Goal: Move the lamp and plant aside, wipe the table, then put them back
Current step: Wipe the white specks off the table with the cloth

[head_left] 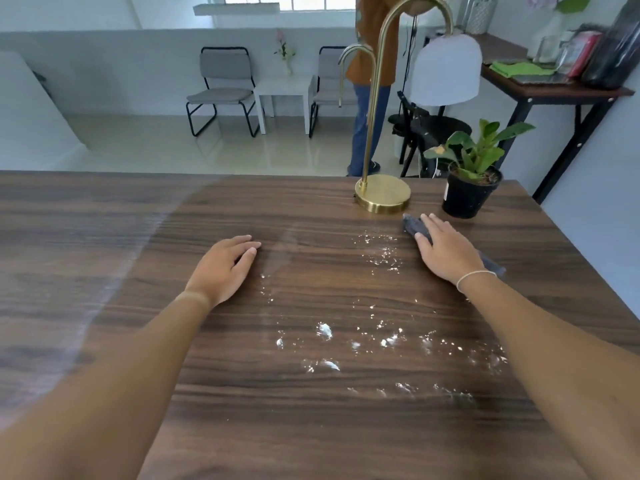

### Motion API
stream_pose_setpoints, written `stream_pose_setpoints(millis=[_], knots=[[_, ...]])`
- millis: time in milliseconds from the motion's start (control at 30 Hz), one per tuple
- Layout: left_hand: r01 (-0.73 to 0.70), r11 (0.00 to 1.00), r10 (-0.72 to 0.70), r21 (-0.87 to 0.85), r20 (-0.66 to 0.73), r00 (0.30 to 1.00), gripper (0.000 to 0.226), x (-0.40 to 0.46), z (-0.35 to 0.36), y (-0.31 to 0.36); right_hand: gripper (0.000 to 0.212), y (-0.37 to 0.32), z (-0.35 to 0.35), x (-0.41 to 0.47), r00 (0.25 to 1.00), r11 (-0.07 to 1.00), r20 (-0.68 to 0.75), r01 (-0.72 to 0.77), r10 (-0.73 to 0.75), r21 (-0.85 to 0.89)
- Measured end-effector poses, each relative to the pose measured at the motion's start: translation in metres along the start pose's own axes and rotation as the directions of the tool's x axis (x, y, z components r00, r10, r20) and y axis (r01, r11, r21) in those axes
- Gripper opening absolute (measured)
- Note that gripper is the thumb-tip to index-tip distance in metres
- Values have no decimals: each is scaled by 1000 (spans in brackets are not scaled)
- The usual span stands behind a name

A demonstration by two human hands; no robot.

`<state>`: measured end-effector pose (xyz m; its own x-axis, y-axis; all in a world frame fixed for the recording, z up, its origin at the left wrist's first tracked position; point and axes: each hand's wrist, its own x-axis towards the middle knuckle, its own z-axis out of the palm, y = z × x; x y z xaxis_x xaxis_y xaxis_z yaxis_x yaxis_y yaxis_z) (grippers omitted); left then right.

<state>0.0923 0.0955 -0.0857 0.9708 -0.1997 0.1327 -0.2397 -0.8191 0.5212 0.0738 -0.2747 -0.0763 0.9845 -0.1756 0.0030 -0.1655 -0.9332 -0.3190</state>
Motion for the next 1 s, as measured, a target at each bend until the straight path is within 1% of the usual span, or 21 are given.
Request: stream_pose_setpoints(millis=[67,133,233,333,367,433,500,567,633,700,800,933,1000], knots=[[-1,1000,1,-4,-10,1000,35,0,1,0,53,-27,7,8,998,998,18,65,-65,0],[-10,1000,9,-7,-15,1000,35,0,1,0,54,-62,19,6,982,984,67,176,-177,15],[-22,1000,22,-17,-10,1000,35,1,1,-3,55,-102,34,-21,923,930,114,363,-367,54],[-28,999,28,-29,-8,1000,35,2,1,-5,52,-102,38,-51,864,873,126,485,-487,51],[-28,999,28,-36,-7,1000,36,2,1,-6,51,-96,36,-55,859,868,131,492,-496,58],[-24,998,24,-50,1,1000,36,2,2,-7,50,-84,30,-47,881,890,125,451,-457,72],[-13,998,13,-69,6,1000,37,2,2,-8,49,-81,28,-24,933,938,103,339,-345,64],[-1,995,1,-100,-2,1000,37,2,2,-8,49,-90,30,3,968,972,84,232,-235,48],[-3,992,2,-123,-8,1000,38,3,2,-8,50,-112,38,21,974,977,78,210,-211,28],[-1,990,-1,-139,-14,1000,38,4,2,-7,50,-140,48,25,959,964,92,265,-266,28],[10,982,-13,-188,-16,1000,38,5,-1,-8,51,-167,58,0,908,917,130,391,-399,83],[19,965,-10,-260,36,999,38,1,-8,-8,48,-149,53,-51,841,853,145,506,-521,130],[-1,963,16,-270,56,998,37,-2,-12,-11,47,-134,45,-56,857,867,141,479,-495,135]])
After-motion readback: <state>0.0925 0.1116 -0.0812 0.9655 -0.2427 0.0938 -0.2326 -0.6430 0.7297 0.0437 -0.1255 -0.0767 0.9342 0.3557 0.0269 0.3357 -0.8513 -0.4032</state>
